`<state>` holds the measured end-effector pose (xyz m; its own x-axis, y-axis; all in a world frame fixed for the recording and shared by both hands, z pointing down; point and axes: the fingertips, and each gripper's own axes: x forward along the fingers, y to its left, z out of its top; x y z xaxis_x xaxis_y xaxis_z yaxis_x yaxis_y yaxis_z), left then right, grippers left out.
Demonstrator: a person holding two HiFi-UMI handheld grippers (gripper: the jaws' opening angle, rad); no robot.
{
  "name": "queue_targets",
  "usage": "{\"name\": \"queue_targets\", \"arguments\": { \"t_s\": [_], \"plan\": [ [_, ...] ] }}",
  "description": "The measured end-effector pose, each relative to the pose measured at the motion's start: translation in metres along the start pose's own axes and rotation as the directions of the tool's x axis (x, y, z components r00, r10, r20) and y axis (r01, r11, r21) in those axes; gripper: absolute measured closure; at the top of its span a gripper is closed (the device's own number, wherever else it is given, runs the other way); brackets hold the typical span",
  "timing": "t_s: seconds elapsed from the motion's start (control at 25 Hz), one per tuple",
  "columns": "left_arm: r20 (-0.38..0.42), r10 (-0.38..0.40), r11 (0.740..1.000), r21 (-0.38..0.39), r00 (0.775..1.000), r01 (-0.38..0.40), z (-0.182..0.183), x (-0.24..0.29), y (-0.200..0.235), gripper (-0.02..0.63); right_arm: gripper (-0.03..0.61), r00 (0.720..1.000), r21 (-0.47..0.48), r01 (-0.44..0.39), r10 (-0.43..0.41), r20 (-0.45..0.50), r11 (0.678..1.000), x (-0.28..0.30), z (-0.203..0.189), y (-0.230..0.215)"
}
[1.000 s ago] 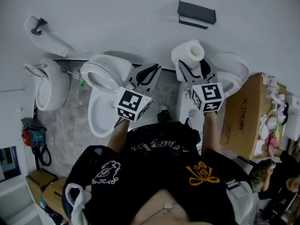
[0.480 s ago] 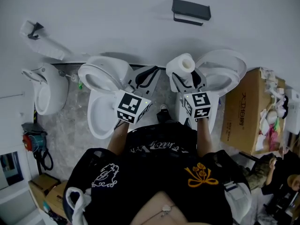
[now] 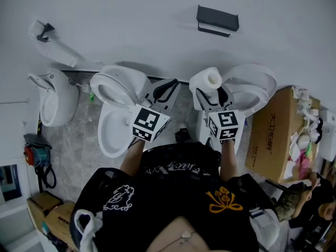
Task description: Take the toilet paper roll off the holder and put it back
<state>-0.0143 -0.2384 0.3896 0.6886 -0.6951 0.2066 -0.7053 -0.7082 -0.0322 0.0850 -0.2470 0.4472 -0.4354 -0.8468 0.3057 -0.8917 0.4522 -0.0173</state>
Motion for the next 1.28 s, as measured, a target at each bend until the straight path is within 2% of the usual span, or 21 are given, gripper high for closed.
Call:
{"name": "queue_targets", "arguments": {
  "t_s": [0.28, 0.56, 0.88, 1.28],
  "plan": [
    [-0.003, 0.015, 1.000, -0.002, 1.000, -0.015, 0.001, 0.010, 0.003, 0.574, 0.262, 0.999, -0.052, -0.028, 0.030, 0.030, 0.998, 0.004, 0.035, -0.013],
    [0.017, 0.035, 0.999, -0.006, 0.999, -0.035, 0.012, 0.026, 0.012, 0.574, 0.262, 0.992, -0.144, -0.041, 0.057, 0.109, 0.989, 0.019, 0.096, -0.036],
    [0.026, 0.047, 0.999, -0.011, 0.999, -0.047, 0.018, 0.040, 0.022, 0.574, 0.262, 0.983, -0.221, -0.008, 0.048, 0.175, 0.975, 0.042, 0.151, -0.072],
    [0.015, 0.056, 0.998, 0.000, 0.998, -0.056, 0.021, 0.056, 0.032, 0.574, 0.262, 0.976, -0.283, 0.065, -0.002, 0.217, 0.957, 0.088, 0.196, -0.121]
  ]
}}
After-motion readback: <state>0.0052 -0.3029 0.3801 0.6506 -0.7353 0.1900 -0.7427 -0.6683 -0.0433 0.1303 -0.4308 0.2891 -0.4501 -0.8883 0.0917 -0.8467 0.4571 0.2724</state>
